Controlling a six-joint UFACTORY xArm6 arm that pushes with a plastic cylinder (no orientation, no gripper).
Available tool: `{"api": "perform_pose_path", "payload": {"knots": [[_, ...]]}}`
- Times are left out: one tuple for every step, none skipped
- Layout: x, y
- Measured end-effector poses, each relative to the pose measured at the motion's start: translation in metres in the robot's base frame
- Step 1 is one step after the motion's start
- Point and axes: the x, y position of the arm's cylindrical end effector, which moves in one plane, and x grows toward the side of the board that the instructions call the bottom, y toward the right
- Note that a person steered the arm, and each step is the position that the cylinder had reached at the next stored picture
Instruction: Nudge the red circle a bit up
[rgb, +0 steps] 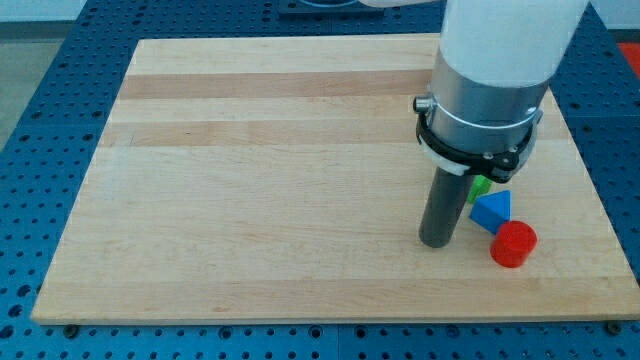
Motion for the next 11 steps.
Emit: {"api": "perform_pose_path", "payload": {"knots": [[0.000, 0.000], [0.000, 0.000], [0.000, 0.000], [0.001, 0.005], [0.004, 0.008], [0.004, 0.008], [0.004, 0.008], [0.008, 0.008], [0.027, 0.015], [0.035, 0.027], [0.035, 0.057]]}}
